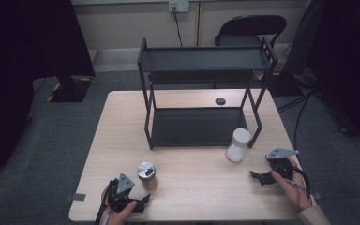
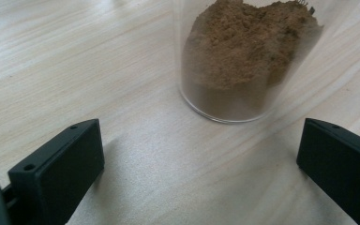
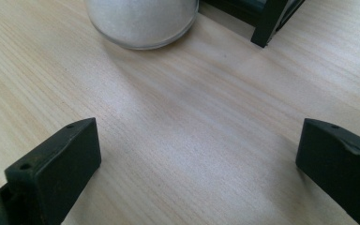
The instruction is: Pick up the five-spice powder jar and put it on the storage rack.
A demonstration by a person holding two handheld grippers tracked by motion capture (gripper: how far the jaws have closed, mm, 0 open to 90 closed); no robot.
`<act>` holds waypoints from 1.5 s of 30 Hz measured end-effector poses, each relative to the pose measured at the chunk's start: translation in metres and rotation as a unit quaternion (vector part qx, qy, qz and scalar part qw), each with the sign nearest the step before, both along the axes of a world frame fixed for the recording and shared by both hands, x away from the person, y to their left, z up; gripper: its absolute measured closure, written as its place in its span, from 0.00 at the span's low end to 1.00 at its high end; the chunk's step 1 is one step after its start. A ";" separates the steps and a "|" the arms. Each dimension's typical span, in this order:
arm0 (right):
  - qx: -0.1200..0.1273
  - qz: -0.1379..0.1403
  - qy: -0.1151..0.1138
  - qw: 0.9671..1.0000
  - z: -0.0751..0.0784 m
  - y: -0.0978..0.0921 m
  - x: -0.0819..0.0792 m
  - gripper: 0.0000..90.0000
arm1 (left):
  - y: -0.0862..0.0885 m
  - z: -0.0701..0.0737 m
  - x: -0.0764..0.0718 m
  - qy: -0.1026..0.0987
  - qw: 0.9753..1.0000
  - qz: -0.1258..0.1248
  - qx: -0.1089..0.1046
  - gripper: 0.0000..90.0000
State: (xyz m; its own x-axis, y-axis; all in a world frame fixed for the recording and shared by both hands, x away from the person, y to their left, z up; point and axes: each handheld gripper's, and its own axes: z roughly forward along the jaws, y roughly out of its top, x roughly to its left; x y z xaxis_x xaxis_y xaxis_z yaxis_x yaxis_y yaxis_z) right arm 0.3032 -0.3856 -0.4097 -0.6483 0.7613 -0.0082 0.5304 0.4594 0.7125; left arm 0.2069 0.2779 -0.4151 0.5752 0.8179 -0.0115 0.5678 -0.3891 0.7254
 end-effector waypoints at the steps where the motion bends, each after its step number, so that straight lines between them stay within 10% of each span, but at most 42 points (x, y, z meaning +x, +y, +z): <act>1: 0.000 0.000 0.000 1.000 0.000 0.000 0.000 0.00 | 0.000 0.000 0.000 0.001 1.000 0.000 0.000 0.01; 30: 0.000 0.000 -0.001 1.000 0.000 0.000 0.000 0.00 | -0.008 0.003 0.011 -0.010 0.998 0.012 -0.064 0.03; 45: 0.000 0.000 -0.001 1.000 0.000 0.000 0.000 0.00 | -0.026 -0.001 0.022 -0.025 0.998 0.009 -0.056 0.31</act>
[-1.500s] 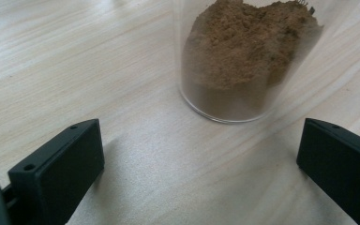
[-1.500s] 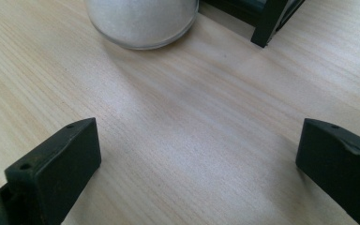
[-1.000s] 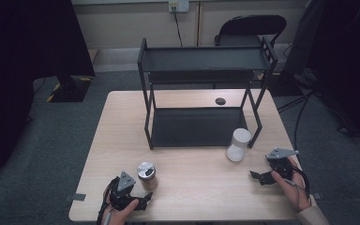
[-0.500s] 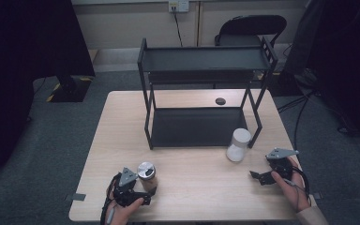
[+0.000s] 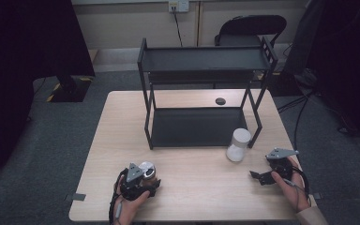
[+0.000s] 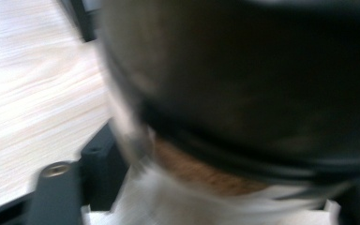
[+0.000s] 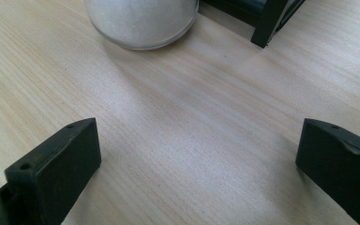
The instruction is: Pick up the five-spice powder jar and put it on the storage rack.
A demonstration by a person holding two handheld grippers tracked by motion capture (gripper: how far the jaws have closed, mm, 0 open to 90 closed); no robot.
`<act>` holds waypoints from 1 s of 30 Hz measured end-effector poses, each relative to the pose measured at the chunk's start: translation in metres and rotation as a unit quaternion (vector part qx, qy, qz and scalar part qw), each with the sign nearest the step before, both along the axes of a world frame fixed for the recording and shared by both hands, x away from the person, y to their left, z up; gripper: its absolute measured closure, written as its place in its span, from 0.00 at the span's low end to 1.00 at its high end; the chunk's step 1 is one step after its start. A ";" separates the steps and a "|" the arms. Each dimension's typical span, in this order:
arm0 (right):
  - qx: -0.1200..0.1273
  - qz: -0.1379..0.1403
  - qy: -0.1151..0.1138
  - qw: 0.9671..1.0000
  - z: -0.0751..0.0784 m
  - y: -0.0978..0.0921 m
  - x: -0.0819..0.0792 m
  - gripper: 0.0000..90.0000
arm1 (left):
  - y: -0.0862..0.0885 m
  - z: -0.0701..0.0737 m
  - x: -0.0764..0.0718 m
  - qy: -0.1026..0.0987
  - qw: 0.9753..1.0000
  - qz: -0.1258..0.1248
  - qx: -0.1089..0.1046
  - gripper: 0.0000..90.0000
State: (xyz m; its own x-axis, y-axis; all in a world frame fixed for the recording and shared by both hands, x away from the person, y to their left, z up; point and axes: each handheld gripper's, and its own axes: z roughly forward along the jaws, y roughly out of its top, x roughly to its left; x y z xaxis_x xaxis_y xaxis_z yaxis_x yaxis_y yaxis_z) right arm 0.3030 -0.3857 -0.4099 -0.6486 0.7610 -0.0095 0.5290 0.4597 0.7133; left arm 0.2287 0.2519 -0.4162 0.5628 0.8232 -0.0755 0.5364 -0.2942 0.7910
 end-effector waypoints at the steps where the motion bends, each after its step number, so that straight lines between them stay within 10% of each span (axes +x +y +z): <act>1: 0.000 0.000 0.000 1.000 0.000 0.000 0.000 0.00 | -0.002 0.002 0.001 0.000 1.000 -0.001 0.006 0.32; 30: 0.000 -0.003 0.000 1.000 0.000 0.001 -0.001 0.00 | -0.052 0.046 0.061 0.007 0.998 -0.056 0.017 0.33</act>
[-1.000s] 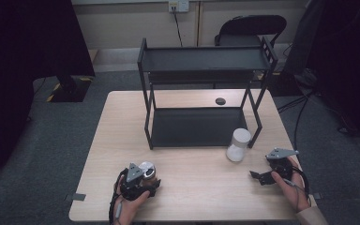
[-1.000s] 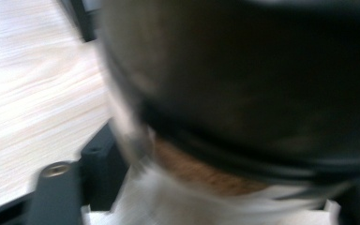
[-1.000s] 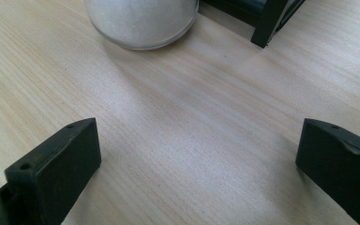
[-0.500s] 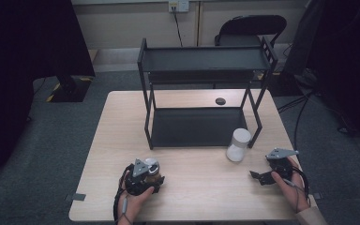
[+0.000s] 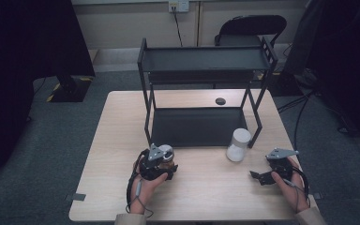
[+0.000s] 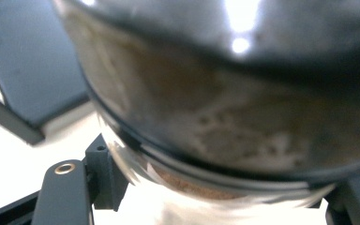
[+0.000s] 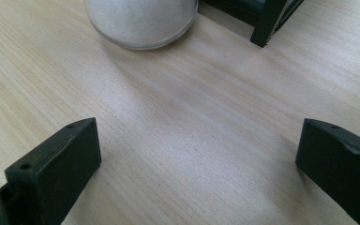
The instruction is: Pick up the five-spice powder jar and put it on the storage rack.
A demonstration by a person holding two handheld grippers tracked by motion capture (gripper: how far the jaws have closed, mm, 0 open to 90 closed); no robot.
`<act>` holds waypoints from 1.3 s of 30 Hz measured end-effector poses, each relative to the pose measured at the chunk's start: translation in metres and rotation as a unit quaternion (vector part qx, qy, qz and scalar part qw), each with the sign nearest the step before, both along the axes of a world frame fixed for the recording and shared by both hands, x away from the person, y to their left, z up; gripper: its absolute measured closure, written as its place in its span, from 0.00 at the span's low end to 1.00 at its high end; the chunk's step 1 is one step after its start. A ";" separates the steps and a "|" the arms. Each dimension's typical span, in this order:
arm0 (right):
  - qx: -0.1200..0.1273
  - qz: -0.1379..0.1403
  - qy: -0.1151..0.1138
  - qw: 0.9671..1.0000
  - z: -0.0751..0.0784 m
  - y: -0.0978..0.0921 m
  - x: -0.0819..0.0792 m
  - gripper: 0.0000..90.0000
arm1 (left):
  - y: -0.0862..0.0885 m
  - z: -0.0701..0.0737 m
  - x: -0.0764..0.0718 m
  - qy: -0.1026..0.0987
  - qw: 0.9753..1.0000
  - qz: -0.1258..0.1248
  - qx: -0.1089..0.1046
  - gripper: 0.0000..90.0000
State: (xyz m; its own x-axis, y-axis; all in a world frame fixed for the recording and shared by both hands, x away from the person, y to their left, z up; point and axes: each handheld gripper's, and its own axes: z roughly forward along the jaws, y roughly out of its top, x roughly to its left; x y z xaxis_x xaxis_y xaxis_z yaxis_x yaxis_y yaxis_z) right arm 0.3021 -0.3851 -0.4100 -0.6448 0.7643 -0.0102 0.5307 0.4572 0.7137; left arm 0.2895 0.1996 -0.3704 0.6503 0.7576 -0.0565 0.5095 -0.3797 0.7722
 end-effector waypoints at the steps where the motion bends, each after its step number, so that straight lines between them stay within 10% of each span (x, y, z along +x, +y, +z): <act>1: 0.000 0.000 0.000 1.000 0.000 0.000 0.000 0.00 | -0.002 0.003 0.003 0.001 1.000 -0.004 0.003 0.33; 39: 0.000 -0.007 -0.001 1.000 0.000 0.001 -0.002 0.00 | -0.064 0.095 0.079 -0.012 0.998 -0.060 0.001 0.33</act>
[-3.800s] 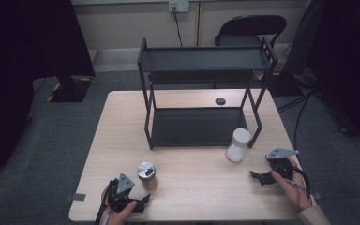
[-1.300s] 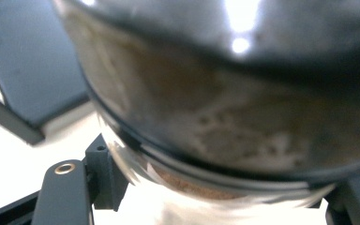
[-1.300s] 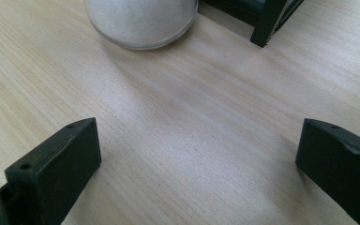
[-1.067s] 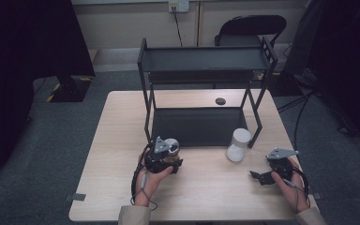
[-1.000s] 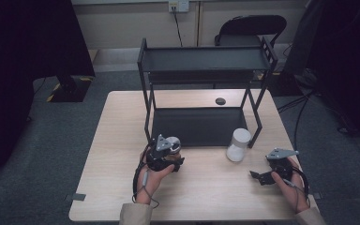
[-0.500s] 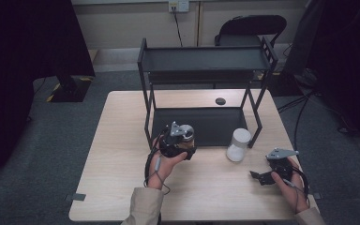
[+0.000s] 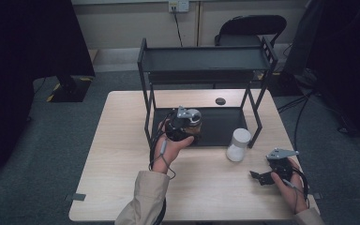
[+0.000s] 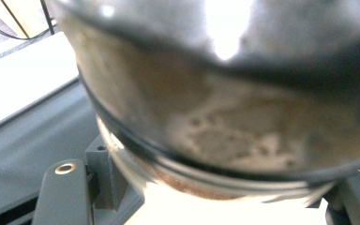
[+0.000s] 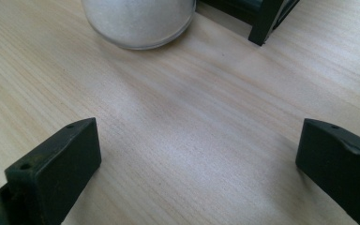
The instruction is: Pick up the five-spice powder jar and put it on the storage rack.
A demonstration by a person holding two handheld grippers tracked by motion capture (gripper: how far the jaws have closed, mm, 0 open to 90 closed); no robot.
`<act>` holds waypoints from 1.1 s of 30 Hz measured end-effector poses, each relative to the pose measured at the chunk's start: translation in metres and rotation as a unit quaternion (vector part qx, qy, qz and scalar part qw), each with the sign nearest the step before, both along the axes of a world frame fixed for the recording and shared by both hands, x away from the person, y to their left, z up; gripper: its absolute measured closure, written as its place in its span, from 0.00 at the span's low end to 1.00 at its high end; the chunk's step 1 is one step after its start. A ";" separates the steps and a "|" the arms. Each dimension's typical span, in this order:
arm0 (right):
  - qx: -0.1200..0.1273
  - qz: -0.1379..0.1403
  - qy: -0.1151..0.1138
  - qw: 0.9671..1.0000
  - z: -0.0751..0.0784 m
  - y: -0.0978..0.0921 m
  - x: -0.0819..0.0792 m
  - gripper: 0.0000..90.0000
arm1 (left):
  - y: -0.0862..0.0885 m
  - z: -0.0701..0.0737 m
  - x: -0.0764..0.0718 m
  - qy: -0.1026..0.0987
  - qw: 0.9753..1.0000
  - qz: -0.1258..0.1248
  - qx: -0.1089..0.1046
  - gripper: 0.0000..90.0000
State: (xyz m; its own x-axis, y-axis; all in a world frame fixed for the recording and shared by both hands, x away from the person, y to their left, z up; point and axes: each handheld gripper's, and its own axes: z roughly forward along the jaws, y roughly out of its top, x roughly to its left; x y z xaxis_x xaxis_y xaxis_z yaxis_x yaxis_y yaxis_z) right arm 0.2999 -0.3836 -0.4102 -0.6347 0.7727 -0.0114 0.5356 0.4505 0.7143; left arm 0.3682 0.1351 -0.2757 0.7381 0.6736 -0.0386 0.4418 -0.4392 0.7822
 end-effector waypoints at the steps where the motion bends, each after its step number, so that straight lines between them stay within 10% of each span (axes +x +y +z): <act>1: 0.000 0.000 0.000 1.000 0.000 0.000 0.000 0.00 | 0.000 0.003 0.002 0.000 1.000 -0.002 -0.001 0.33; 33: 0.001 -0.002 0.001 1.000 0.000 0.001 -0.001 0.00 | -0.014 0.106 0.024 -0.021 1.000 -0.014 -0.012 0.33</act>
State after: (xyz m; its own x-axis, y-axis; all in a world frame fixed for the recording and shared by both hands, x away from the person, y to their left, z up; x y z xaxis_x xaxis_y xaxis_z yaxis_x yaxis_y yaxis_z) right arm 0.2993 -0.3831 -0.4101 -0.6310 0.7758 -0.0099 0.5385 0.4471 0.7142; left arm 0.3923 0.1211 -0.1694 0.7573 0.6527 -0.0221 0.3960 -0.4321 0.8103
